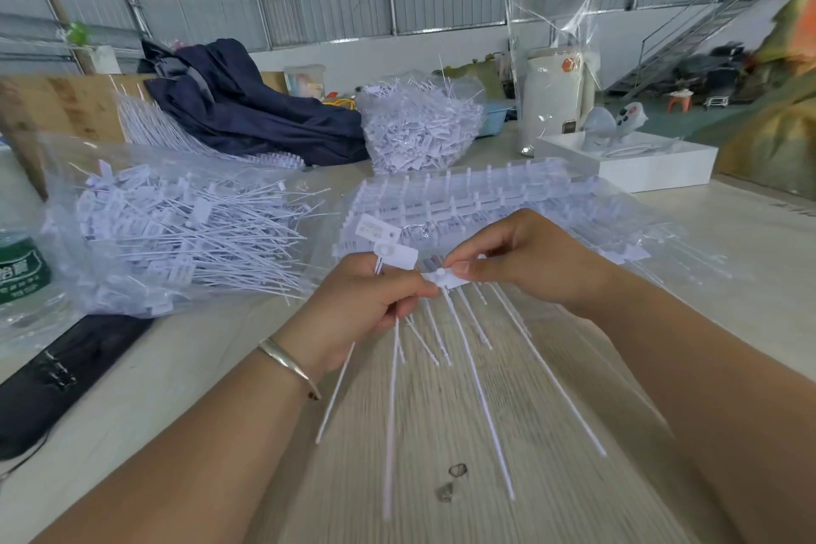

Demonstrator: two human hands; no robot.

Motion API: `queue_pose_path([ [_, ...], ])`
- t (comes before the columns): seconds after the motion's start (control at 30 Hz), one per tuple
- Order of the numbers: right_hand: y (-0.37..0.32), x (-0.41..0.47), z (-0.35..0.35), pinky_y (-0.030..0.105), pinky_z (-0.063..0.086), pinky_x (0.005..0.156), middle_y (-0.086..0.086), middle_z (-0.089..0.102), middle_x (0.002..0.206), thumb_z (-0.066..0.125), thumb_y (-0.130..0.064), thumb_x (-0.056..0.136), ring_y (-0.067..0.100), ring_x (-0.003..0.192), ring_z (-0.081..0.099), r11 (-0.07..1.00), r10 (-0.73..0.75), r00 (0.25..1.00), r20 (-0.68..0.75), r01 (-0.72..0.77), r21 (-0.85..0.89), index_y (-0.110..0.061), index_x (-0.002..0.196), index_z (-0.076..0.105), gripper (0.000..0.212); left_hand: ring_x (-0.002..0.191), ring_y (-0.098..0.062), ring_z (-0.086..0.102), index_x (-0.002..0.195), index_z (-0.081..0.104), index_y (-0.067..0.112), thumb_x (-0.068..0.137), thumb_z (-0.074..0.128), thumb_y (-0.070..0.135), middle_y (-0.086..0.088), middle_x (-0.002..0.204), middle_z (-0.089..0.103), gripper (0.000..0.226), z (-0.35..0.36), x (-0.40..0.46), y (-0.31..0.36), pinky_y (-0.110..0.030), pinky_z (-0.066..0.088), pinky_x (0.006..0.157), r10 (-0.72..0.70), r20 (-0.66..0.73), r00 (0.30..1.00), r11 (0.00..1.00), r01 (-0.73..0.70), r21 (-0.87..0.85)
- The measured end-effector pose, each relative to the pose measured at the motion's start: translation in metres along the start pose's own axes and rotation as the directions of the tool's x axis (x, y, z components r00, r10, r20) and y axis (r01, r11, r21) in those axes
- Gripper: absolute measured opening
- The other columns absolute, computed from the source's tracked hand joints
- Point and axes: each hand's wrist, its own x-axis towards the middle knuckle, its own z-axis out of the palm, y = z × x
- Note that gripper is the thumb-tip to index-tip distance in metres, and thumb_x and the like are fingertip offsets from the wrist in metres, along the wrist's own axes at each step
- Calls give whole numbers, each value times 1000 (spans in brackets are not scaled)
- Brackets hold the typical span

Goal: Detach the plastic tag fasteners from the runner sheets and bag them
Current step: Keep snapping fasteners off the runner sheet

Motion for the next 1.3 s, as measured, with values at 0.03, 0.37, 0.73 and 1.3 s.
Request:
queue_pose_path([
  [0.03,0,-1,-1,14,51,79,-4,76,87,75,-10,82,6,87,68,1000,21,999,36,-21,2,-23,87,78,14,35,-6,30,49,50,16,79,71,8,6,42,40,37,-1,1,0,-14,23,36,20,4,1000,999,-20,35],
  [0.37,3,7,11,20,47,72,-16,70,70,74,-18,83,-6,65,59,941,162,986,41,-142,-307,-25,85,80,10,40,-8,30,51,42,13,74,69,17,10,41,34,36,18,9,-6,-18,22,38,130,-114,985,862,-56,503],
  [0.73,2,11,14,17,44,73,-24,64,62,73,-17,84,-8,67,58,940,125,992,-21,-125,-316,-21,86,80,8,41,-9,31,51,33,17,81,61,14,7,46,33,41,20,15,-5,-17,19,38,222,-220,950,779,-37,626],
  [1.3,-2,7,2,15,39,65,-15,61,69,63,-13,90,-1,63,54,990,79,996,-45,-84,-116,-17,79,68,13,34,-7,33,65,59,16,80,74,10,7,44,45,23,6,15,-2,-13,23,36,-74,-179,981,996,65,-56],
])
